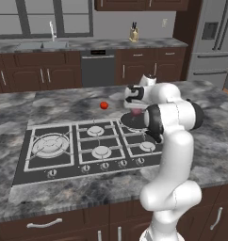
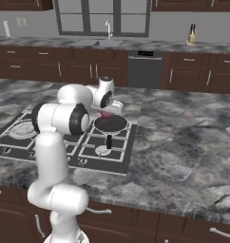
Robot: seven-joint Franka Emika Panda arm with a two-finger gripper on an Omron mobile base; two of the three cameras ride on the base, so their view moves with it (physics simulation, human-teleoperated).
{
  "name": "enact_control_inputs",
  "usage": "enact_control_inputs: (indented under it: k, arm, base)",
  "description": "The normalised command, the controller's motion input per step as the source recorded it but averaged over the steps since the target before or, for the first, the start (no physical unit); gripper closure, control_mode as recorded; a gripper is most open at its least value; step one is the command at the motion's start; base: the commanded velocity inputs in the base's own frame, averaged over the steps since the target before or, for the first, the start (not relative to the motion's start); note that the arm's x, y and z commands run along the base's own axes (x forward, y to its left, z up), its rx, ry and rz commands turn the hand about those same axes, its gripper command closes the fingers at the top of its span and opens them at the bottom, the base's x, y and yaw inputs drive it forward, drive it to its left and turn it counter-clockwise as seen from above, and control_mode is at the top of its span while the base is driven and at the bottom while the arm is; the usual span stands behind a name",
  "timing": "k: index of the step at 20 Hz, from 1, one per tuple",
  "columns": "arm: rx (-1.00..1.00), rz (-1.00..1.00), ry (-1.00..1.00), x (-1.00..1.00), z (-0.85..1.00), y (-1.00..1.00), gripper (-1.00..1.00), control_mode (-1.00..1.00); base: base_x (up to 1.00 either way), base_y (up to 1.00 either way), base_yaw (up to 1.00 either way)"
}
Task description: Place the pan on the rear right burner on the stove. Then place the tomato and the onion in the pan and turn on the rear right burner.
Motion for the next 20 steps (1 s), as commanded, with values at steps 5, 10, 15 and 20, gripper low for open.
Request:
enact_control_inputs:
  k: [5, 10, 15, 20]
  arm:
    - [0.00, 0.00, 0.09, 0.08, -0.17, -0.29, 1.00, -1.00]
    - [0.00, 0.00, 0.06, 0.11, -0.46, -0.04, 1.00, -1.00]
    - [0.00, 0.00, 0.01, 0.51, -0.22, 0.04, 1.00, -1.00]
    - [0.00, 0.00, 0.00, 0.39, -0.38, 0.00, 1.00, -1.00]
  base:
    - [0.00, 0.00, 0.00]
    - [0.00, 0.00, 0.00]
    - [0.00, 0.00, 0.00]
    - [0.00, 0.00, 0.00]
